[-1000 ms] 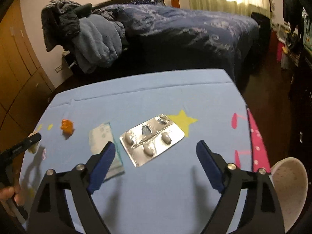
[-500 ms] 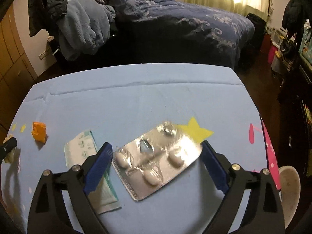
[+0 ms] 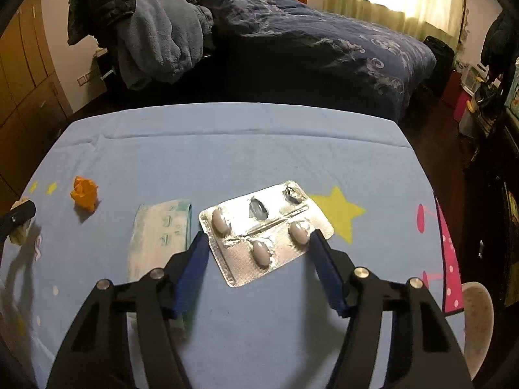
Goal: Collect trash
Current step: 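Hold the paper and blister pack raised above the table with both tools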
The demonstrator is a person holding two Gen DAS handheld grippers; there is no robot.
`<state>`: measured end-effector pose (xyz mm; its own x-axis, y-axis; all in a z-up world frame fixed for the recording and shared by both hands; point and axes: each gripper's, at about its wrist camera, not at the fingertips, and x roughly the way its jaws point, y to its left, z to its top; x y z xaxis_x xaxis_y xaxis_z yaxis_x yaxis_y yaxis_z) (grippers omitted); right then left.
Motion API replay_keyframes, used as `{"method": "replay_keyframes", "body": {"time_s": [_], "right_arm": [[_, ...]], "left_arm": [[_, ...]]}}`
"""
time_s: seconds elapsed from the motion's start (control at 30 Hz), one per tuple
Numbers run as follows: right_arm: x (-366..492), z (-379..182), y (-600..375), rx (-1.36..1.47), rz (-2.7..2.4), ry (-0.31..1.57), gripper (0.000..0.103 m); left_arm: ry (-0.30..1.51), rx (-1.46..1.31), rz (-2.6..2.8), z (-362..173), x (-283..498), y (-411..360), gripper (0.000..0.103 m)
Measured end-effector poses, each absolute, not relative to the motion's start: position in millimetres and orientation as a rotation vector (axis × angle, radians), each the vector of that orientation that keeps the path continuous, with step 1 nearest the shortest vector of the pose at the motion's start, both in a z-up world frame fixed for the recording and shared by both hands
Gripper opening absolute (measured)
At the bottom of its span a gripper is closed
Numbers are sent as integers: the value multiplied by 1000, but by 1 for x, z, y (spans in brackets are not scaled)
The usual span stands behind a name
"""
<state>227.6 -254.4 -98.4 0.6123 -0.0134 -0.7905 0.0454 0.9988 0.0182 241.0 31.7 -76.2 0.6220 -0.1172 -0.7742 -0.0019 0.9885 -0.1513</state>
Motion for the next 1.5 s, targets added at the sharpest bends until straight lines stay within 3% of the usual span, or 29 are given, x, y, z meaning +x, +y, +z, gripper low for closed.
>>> {"method": "replay_keyframes", "body": {"time_s": [0.7, 1.5], "right_arm": [[141, -64, -291, 190, 70, 843, 63], [40, -66, -303, 298, 111, 814, 63]], "left_arm": [[937, -109, -26, -89, 257, 28, 22], [793, -27, -73, -38, 118, -4, 22]]}}
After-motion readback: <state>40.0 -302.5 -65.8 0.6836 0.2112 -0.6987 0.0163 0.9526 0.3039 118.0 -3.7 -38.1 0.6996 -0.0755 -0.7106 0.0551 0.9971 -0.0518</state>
